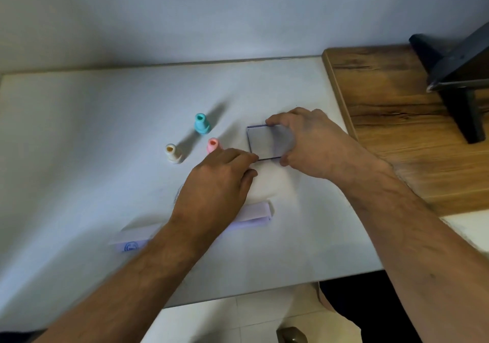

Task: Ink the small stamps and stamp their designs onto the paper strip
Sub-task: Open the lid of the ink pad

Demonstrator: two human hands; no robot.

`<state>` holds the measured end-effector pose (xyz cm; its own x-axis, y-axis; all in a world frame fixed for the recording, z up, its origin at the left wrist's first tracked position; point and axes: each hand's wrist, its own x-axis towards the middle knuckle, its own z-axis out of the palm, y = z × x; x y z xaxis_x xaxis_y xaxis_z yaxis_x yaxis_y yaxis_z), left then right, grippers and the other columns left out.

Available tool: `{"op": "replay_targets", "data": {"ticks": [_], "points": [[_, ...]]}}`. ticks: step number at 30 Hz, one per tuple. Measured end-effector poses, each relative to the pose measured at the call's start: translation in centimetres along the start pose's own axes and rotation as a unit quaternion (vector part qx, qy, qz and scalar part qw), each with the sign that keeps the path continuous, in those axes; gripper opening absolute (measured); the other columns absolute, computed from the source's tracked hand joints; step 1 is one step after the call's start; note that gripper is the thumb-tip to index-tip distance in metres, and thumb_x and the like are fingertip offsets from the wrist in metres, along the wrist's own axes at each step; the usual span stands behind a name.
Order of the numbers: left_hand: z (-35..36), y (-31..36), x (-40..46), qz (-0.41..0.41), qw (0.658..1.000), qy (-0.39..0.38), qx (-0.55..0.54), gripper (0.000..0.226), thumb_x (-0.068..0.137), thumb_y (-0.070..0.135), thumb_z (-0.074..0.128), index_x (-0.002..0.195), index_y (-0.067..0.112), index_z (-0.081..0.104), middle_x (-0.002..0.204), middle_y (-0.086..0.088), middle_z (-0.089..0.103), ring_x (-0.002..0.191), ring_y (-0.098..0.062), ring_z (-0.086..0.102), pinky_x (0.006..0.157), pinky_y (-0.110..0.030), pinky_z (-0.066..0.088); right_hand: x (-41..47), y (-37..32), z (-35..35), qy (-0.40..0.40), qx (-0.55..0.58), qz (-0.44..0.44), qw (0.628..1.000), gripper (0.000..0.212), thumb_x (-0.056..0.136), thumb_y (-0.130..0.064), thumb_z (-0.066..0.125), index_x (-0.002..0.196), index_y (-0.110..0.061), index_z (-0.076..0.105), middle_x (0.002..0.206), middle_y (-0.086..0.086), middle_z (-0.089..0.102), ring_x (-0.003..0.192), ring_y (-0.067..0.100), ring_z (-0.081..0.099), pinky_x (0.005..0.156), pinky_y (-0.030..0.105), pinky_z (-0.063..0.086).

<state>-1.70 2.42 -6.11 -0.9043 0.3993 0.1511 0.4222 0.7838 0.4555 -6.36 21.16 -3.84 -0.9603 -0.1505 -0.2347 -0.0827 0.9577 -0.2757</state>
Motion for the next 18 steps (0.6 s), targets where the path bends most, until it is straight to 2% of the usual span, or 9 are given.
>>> {"op": "replay_targets", "data": {"ticks": [6, 8, 10, 14, 16, 18], "points": [[-0.3, 0.2, -0.1, -0.04, 0.999, -0.016, -0.029, 0.014, 0.092, 0.027, 0.064, 0.103, 0.019, 0.067, 0.093, 0.001, 0.072, 0.077, -0.016, 0.065, 0.071, -0.023, 0.049, -0.6, -0.2, -1.1, -0.004, 0.058, 0.011, 0.998, 0.053, 0.075, -0.028, 0.069, 0.124, -0.034, 0.051, 0.117, -0.004, 0.059, 0.105, 0.015, 0.048, 0.079, 0.027, 0.044], [-0.2, 0.1, -0.1, -0.044, 0.998, -0.016, -0.032, 0.019, 0.093, 0.031, 0.061, 0.108, 0.021, 0.065, 0.099, 0.001, 0.072, 0.08, -0.016, 0.065, 0.075, -0.022, 0.049, -0.7, -0.2, -1.5, -0.006, 0.065, 0.009, 0.998, 0.048, 0.078, -0.024, 0.062, 0.124, -0.033, 0.054, 0.119, -0.002, 0.059, 0.102, 0.014, 0.05, 0.079, 0.023, 0.041], [-0.1, 0.0, -0.1, -0.033, 0.999, -0.025, -0.033, 0.027, 0.094, 0.029, 0.059, 0.119, 0.021, 0.064, 0.111, 0.0, 0.072, 0.092, -0.018, 0.068, 0.083, -0.025, 0.051, -0.6, -0.2, -1.7, 0.008, 0.075, 0.008, 0.997, 0.045, 0.082, -0.018, 0.054, 0.124, -0.032, 0.057, 0.124, -0.002, 0.054, 0.106, 0.016, 0.051, 0.081, 0.022, 0.038], [-0.1, -0.3, -0.2, -0.001, 0.999, -0.039, -0.004, 0.03, 0.091, 0.022, 0.064, 0.12, 0.016, 0.068, 0.116, -0.003, 0.072, 0.1, -0.021, 0.07, 0.088, -0.031, 0.052, -0.4, -0.1, -1.5, 0.07, 0.091, 0.029, 0.993, 0.047, 0.084, -0.006, 0.043, 0.121, -0.029, 0.059, 0.119, 0.001, 0.049, 0.102, 0.018, 0.054, 0.084, 0.03, 0.05], [0.1, -0.4, -0.3, 0.007, 0.999, -0.041, 0.009, 0.03, 0.089, 0.022, 0.067, 0.118, 0.015, 0.07, 0.114, -0.004, 0.073, 0.098, -0.022, 0.071, 0.086, -0.031, 0.053, -0.3, 0.0, -1.3, 0.12, 0.1, 0.031, 0.987, 0.045, 0.084, 0.0, 0.045, 0.12, -0.026, 0.056, 0.115, 0.002, 0.055, 0.099, 0.018, 0.057, 0.083, 0.036, 0.055], [0.3, -0.5, -0.4, 0.011, 0.999, -0.042, 0.017, 0.032, 0.089, 0.022, 0.068, 0.119, 0.014, 0.07, 0.114, -0.004, 0.073, 0.097, -0.022, 0.072, 0.085, -0.033, 0.053, -0.2, 0.2, -1.0, 0.169, 0.118, 0.042, 0.978, 0.038, 0.088, -0.001, 0.052, 0.119, -0.024, 0.051, 0.113, 0.006, 0.061, 0.097, 0.017, 0.059, 0.077, 0.033, 0.058]]}}
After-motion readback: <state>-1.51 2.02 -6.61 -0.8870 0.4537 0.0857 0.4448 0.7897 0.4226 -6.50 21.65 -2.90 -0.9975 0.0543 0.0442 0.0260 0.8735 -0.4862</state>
